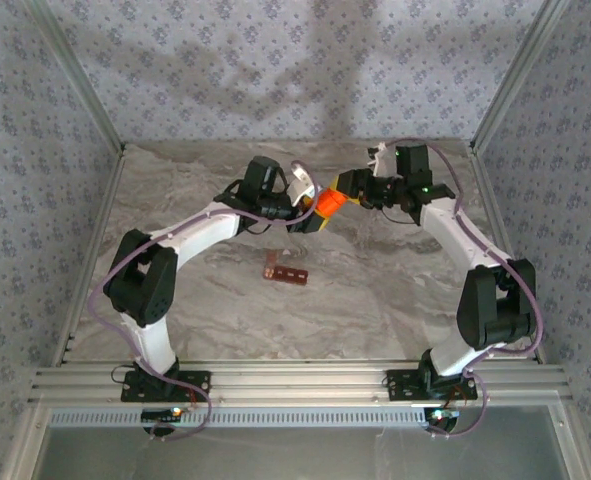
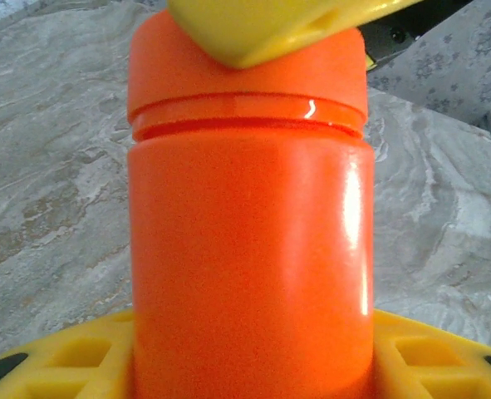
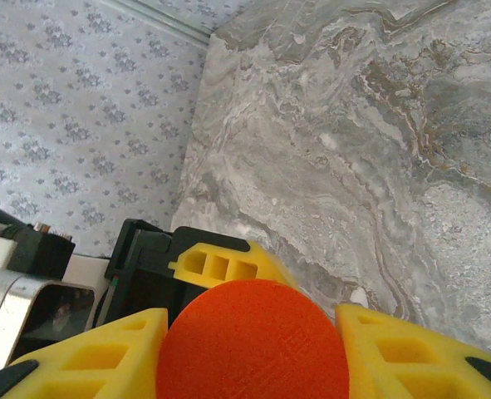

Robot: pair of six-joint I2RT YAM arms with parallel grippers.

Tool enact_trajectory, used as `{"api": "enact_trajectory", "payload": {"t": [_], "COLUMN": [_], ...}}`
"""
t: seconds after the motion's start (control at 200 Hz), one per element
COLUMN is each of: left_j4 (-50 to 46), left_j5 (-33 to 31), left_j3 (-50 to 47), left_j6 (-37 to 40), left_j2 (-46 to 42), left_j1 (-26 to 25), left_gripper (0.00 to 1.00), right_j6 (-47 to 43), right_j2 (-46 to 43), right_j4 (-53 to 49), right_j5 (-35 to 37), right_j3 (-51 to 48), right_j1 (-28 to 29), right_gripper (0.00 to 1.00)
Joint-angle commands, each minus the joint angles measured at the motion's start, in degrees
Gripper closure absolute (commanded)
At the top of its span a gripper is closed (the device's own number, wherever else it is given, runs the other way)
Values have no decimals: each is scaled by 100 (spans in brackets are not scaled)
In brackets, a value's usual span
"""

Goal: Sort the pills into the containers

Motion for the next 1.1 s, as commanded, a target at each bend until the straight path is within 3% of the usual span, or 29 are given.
{"api": "enact_trajectory", "payload": {"t": [0.0, 0.285, 0.455, 0.575, 0.715, 0.885, 1.094], "left_j4": [831, 867, 1221, 1421, 1417, 840, 194], "left_j5": [247, 374, 775, 1124, 1646, 2332, 2732], "left_j3": [75, 79, -4, -22, 96, 496, 926], "left_j6": [215, 53, -475, -788, -1019, -974, -822], "left_j2": [-506, -330, -171, -114, -52, 66, 245], "left_j1": [-245, -148, 154, 340, 470, 526, 521], "left_gripper": [100, 100, 100, 100, 100, 100, 100], "right_j6": [448, 326, 213, -110, -749, -2360, -3177], "right_j2": [94, 84, -40, -158, -206, -290, -37], "right_j4": [107, -178, -216, -372, -441, -885, -1633], "right_j5": [68, 75, -80, -298, -740, -1154, -1463], "right_j3": [-69, 264, 599, 873, 1047, 1283, 1761], "right_j1": [207, 108, -209, -464, -733, -792, -705], "right_gripper": [64, 55, 27, 17, 16, 16, 17]}}
